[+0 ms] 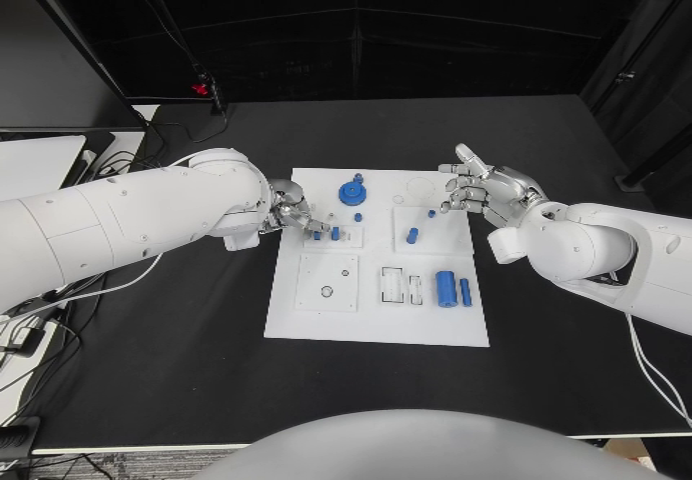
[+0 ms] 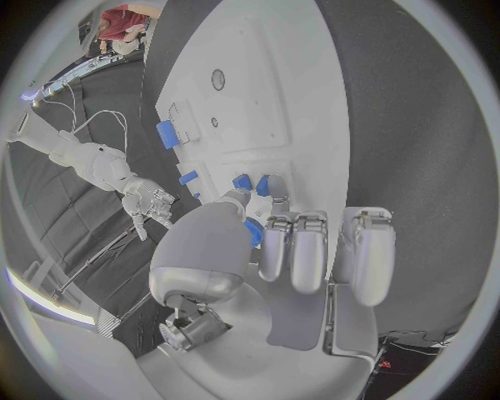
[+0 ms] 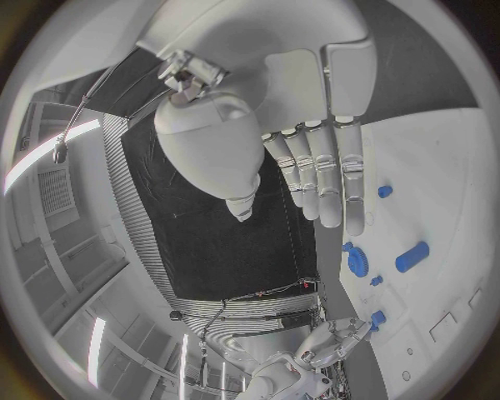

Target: Assemble the parts on the task board

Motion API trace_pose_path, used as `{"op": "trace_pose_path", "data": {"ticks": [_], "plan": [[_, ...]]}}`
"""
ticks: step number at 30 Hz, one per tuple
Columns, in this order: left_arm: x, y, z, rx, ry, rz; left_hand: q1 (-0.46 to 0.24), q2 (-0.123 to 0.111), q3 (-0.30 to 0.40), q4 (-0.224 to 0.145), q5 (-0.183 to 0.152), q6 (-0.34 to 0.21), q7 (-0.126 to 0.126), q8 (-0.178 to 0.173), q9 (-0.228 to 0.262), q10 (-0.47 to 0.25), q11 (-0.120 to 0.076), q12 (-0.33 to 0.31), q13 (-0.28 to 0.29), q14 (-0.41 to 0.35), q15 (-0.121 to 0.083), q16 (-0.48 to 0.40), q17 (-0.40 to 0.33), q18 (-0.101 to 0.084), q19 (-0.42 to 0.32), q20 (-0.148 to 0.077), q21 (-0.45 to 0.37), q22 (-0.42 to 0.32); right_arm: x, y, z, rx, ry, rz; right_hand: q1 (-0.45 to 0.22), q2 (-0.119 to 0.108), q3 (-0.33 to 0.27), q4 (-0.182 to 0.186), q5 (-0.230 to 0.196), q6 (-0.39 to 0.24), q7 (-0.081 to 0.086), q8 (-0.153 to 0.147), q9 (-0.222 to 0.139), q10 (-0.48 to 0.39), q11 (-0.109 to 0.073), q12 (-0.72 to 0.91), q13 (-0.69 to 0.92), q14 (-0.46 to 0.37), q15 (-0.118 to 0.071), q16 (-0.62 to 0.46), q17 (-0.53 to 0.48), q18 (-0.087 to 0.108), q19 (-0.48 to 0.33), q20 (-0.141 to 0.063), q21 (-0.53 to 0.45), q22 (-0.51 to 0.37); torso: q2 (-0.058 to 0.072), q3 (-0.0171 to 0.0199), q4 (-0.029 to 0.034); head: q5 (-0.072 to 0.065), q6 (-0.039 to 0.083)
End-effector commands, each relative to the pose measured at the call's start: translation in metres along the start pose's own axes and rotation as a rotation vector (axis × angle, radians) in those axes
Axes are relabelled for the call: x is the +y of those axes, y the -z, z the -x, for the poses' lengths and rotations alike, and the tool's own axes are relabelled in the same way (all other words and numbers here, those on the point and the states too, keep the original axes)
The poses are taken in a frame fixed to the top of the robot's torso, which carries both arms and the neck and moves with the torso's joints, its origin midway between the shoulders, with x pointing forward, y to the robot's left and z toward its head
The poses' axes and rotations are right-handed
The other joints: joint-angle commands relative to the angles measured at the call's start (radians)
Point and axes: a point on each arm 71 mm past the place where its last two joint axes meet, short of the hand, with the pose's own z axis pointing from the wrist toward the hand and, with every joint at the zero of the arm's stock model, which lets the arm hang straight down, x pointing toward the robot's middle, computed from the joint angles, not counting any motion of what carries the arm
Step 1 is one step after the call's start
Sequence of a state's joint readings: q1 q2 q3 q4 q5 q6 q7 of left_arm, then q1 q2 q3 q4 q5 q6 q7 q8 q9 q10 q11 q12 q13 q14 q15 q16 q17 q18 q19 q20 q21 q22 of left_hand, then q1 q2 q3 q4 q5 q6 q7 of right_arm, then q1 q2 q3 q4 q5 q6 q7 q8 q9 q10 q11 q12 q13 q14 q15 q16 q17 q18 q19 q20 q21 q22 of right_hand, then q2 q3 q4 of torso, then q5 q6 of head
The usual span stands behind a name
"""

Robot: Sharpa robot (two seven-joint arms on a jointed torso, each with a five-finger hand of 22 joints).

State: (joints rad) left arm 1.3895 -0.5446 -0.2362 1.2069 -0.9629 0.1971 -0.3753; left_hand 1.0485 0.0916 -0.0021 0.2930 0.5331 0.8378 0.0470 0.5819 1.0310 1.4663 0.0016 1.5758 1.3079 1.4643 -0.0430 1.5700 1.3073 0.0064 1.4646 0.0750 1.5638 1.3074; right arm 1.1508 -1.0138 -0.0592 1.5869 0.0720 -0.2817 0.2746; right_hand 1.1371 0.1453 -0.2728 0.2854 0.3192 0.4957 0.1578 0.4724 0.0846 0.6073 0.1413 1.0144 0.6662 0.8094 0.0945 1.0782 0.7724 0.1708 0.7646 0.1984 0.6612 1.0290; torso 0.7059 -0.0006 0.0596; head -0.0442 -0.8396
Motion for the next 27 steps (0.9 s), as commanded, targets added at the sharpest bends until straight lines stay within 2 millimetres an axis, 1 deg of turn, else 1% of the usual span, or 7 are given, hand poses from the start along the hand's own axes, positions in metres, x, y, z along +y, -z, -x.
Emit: {"op": "trace_pose_path", "data": {"ticks": [1,9,13,17,22,26,27], "plan": [[0.001,0.000,-0.002,0.024,-0.017,0.009,0.013,0.000,0.011,0.000,0.016,-0.008,0.000,0.004,-0.001,0.105,-0.010,-0.005,0.263,0.106,-0.004,0.001,0.263,-0.003,0.095,-0.001,-0.002,0.259,0.001,0.000,-0.002,0.011,-0.004,0.007,0.000,0.008,-0.007,0.000,0.004,-0.007,0.032,0.006,-0.002,-0.010,0.000,0.005,-0.003,-0.010,-0.001,0.006,-0.003,0.009,-0.005,0.005,-0.004,-0.002,0.000,-0.0002,-0.0003,0.000,-0.001],[-0.001,0.001,0.001,-0.019,0.001,-0.035,0.013,-0.006,0.010,0.001,0.022,-0.007,0.001,0.006,-0.002,0.105,-0.009,-0.005,0.263,0.106,-0.004,0.001,0.263,-0.004,0.097,-0.001,0.000,0.260,0.001,0.000,-0.002,0.011,-0.004,0.007,0.000,0.009,-0.007,0.000,0.004,-0.007,0.032,0.006,-0.002,-0.011,0.000,0.006,-0.003,-0.010,-0.001,0.006,-0.003,0.009,-0.005,0.005,-0.004,-0.002,0.000,-0.0007,-0.0004,0.001,0.003],[-0.003,0.003,0.006,-0.099,0.029,-0.115,-0.010,-0.012,-0.005,0.001,-0.034,-0.004,0.004,0.010,-0.005,0.105,-0.007,-0.005,0.263,0.106,-0.004,0.001,0.263,-0.004,0.099,-0.002,0.001,0.260,0.001,-0.001,-0.002,0.012,-0.004,0.008,0.000,0.009,-0.007,0.000,0.004,-0.007,0.032,0.006,-0.002,-0.011,0.000,0.006,-0.003,-0.010,-0.001,0.006,-0.003,0.009,-0.005,0.005,-0.004,-0.002,-0.001,-0.0001,0.0004,0.000,0.005],[-0.003,0.008,0.015,-0.214,0.067,-0.210,-0.051,-0.022,-0.040,0.001,-0.146,-0.018,0.013,-0.008,-0.027,0.105,0.000,-0.005,0.263,0.106,0.000,0.001,0.263,-0.002,0.092,0.000,-0.005,0.258,0.001,-0.001,-0.002,0.012,-0.004,0.009,0.000,0.009,-0.007,0.000,0.004,-0.007,0.032,0.006,-0.002,-0.011,0.000,0.006,-0.003,-0.010,-0.001,0.006,-0.003,0.009,-0.005,0.005,-0.004,-0.002,-0.001,-0.0002,-0.0002,0.002,0.009],[-0.003,0.019,0.027,-0.378,0.148,-0.365,-0.072,-0.050,-0.093,-0.003,-0.190,-0.070,0.037,-0.054,-0.090,0.105,0.022,-0.005,0.263,0.106,0.020,0.001,0.263,0.000,0.085,0.014,-0.010,0.255,0.001,-0.001,-0.002,0.010,-0.003,0.012,0.000,0.009,-0.007,0.000,0.004,-0.007,0.032,0.006,-0.002,-0.011,0.000,0.006,-0.004,-0.010,-0.001,0.007,-0.003,0.010,-0.005,0.005,-0.004,-0.002,-0.001,0.0002,0.0007,0.002,0.013],[-0.002,0.029,0.035,-0.496,0.222,-0.480,-0.047,-0.054,-0.118,-0.004,-0.194,-0.130,0.065,-0.107,-0.174,0.097,0.048,-0.011,0.258,0.106,0.042,0.001,0.263,0.003,0.074,0.032,-0.019,0.251,0.002,-0.001,-0.001,0.008,-0.003,0.015,0.001,0.009,-0.007,-0.001,0.004,-0.007,0.033,0.007,-0.002,-0.011,0.000,0.007,-0.004,-0.010,-0.001,0.008,-0.004,0.010,-0.005,0.005,-0.004,-0.002,0.000,-0.0004,0.0007,0.001,0.015],[-0.002,0.031,0.037,-0.528,0.243,-0.508,-0.031,-0.054,-0.124,-0.003,-0.194,-0.140,0.074,-0.119,-0.205,0.019,0.056,-0.082,0.200,0.106,0.049,0.001,0.263,0.005,0.064,0.040,-0.027,0.247,0.002,-0.001,-0.001,0.008,-0.003,0.016,0.001,0.009,-0.007,-0.001,0.004,-0.007,0.033,0.007,-0.002,-0.011,0.000,0.007,-0.004,-0.010,-0.001,0.008,-0.004,0.010,-0.005,0.005,-0.004,-0.002,0.000,-0.0002,0.0009,0.000,0.015]]}}
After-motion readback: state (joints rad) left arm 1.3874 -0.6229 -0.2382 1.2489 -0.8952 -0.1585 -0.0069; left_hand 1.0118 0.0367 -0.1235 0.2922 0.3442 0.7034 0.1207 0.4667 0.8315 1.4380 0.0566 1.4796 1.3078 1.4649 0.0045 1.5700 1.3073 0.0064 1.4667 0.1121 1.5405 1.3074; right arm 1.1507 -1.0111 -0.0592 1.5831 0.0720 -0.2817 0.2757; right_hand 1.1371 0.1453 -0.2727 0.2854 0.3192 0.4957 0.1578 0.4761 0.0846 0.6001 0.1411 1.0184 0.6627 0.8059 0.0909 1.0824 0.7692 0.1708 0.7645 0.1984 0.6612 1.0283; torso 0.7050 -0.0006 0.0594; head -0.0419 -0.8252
